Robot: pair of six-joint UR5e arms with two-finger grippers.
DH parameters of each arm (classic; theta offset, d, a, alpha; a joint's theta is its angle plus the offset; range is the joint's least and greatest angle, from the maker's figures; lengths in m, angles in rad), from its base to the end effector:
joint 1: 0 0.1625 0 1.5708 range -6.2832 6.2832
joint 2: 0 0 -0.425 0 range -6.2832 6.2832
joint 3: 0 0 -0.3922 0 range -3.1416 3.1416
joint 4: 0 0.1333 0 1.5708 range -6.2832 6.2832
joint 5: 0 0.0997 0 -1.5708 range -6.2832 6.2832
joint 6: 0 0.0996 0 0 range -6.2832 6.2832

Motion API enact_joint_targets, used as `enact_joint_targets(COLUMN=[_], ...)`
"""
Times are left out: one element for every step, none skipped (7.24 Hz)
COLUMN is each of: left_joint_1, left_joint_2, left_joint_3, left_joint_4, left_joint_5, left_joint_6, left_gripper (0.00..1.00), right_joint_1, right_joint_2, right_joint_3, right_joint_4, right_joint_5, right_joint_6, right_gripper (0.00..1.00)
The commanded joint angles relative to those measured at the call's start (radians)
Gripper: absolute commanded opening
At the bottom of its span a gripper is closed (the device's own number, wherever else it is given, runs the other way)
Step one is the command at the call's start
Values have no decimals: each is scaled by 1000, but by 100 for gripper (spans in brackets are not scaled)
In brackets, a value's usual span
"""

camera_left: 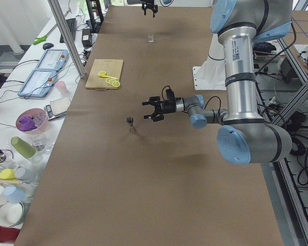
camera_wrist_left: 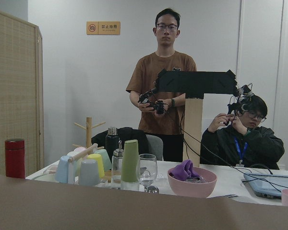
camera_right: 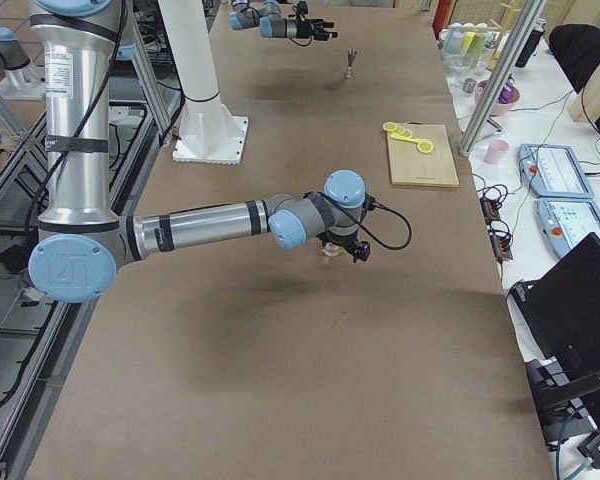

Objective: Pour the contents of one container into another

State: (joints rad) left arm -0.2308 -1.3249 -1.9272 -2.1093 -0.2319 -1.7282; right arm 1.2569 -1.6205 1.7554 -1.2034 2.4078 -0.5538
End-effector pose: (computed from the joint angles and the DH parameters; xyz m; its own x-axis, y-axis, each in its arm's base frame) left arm 0.3169 -0.3110 0.4894 0.6680 -0.1940 -0.7185 0.7390 0.0595 0.6710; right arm -0.0939 -0.4815 0.5447 0.3055 -0.9035 0.3004 0.5071 0.4214 0.7518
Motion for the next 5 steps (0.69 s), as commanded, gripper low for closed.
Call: enact_joint_targets(left_joint_1=[10,10,8,-1,-21], left_joint_2=[-39,-74,-94,-109,-125], left_joint_3=[22,49,53,54,63], left_joint_4=[25,29,54,58,72], left_joint_5=[-4,-7,-12,-48,-81], left_joint_6=[-10,-8,-10,-10,-11], left_gripper=[97,97,97,97,97], right_joint_1=[-2,-2,5,4,1], right_joint_2=[-6,-4,-27,-32,-19], right_joint_3=[-106,-176,-222,-270,-281], right_joint_4=[158,251,383,490,519], right_joint_5=[10,34,132,134,58], right_joint_6=[-11,-9,-8,-8,39], right_gripper=[100,100,100,100,100])
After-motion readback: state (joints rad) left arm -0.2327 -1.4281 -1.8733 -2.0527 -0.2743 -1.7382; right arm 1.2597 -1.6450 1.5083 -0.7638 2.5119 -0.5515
